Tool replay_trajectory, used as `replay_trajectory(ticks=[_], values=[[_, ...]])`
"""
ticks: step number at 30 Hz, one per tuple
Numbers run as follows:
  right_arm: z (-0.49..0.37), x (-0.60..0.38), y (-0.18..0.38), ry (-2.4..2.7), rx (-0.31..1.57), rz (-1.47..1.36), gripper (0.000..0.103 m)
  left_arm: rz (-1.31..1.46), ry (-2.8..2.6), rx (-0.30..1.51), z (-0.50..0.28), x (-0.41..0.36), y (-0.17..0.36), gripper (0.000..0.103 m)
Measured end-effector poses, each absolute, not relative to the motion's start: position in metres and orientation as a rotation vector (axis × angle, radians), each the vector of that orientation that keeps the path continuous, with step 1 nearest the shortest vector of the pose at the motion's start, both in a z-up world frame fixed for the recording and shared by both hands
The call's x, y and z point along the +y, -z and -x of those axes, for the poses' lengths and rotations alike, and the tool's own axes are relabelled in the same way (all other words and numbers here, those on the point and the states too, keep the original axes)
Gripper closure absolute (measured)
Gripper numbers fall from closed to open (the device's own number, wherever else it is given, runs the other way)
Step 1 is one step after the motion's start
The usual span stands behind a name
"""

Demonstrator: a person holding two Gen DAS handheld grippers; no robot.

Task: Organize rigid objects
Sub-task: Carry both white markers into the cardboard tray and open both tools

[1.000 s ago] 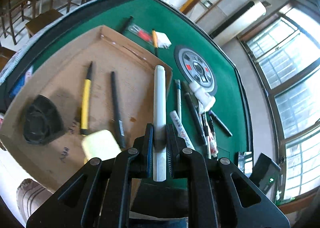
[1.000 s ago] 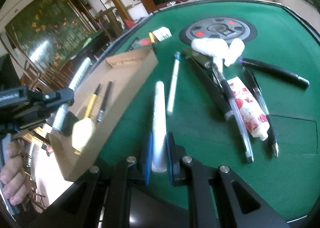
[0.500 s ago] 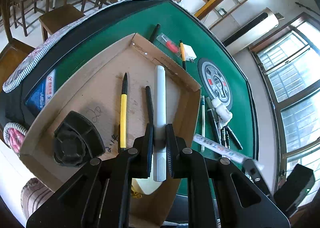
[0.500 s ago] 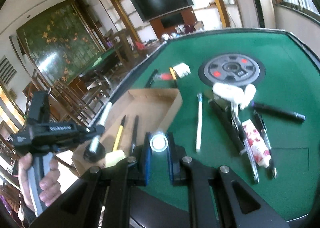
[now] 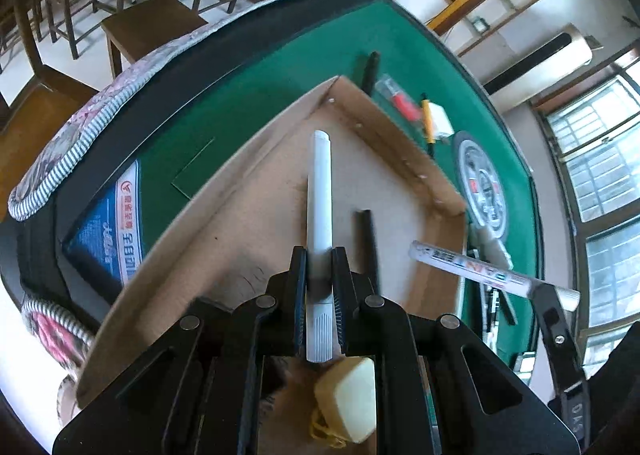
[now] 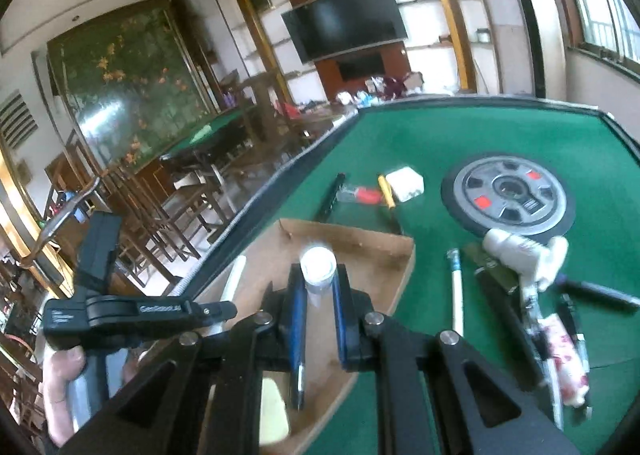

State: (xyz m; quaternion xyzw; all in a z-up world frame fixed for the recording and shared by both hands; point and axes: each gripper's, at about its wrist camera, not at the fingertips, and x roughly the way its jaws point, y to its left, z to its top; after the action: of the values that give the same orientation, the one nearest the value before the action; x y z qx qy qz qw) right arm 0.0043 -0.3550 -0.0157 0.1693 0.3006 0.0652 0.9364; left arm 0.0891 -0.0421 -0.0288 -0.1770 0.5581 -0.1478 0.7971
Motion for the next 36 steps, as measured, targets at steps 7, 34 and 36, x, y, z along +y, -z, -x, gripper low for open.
replay_trajectory(ticks=[7,34,36], values=[[0.005,-0.338,0.038,-0.14,0.661,-0.283,0.091,0.327,0.301,1.228,-0.093,-0.049,0.037,0.091],[-0.003,-0.309,0.071,-0.256,0.916,-0.207,0.078,0.193,0.244,1.143,-0.082,-0.063,0.038,0.061],[0.012,-0.32,0.061,-0.279,0.864,-0.245,0.054,0.174,0.231,1.099,-0.073,-0.066,0.03,0.061]])
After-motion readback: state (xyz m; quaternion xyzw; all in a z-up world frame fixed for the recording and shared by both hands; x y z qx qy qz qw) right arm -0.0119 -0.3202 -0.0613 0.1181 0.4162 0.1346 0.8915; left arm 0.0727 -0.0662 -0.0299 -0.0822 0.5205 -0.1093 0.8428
